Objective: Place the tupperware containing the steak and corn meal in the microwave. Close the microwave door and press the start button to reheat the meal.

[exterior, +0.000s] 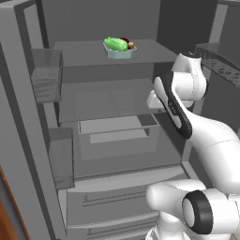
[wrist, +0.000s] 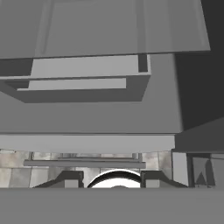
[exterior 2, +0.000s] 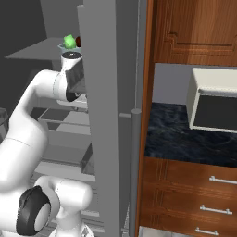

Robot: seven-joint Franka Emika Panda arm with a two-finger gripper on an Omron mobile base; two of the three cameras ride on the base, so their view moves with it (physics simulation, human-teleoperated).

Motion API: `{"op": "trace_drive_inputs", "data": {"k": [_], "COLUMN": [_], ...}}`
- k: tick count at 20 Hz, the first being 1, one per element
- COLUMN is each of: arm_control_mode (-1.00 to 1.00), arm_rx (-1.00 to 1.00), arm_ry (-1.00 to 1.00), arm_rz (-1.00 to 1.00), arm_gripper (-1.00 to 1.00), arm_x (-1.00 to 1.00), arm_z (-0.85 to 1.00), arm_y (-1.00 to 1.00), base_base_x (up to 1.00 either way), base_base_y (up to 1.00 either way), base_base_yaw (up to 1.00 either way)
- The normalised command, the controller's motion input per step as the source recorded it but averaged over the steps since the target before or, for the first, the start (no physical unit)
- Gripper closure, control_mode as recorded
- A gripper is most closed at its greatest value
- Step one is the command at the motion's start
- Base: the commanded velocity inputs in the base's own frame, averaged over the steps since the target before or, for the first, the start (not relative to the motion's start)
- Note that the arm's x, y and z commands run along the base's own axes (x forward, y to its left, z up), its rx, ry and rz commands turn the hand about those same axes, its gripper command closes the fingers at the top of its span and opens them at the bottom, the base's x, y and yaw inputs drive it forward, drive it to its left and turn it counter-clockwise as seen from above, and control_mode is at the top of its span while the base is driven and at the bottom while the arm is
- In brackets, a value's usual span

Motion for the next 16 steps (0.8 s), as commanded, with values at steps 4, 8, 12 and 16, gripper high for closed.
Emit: {"op": "trace_drive_inputs", "data": {"k": [4,8,12,16], "arm_control_mode": [-1.00,-1.00,-1.00,-1.00], "arm_rx": [-0.02,0.00,0.00,0.00], "arm_ry": [0.00,0.00,0.00,0.00], "arm_rz": [0.00,0.00,0.00,0.00], "arm_gripper": [-1.00,-1.00,-1.00,-1.00], "arm_x": [0.02,0.00,-0.06,-0.13], "arm_z": [0.00,0.00,0.00,0.00], "arm_y": [0.09,0.00,0.00,0.02], "base_base_x": [0.00,0.00,0.00,0.00], "base_base_y": [0.00,0.00,0.00,0.00], "base_base_yaw": [0.00,0.00,0.00,0.00]}}
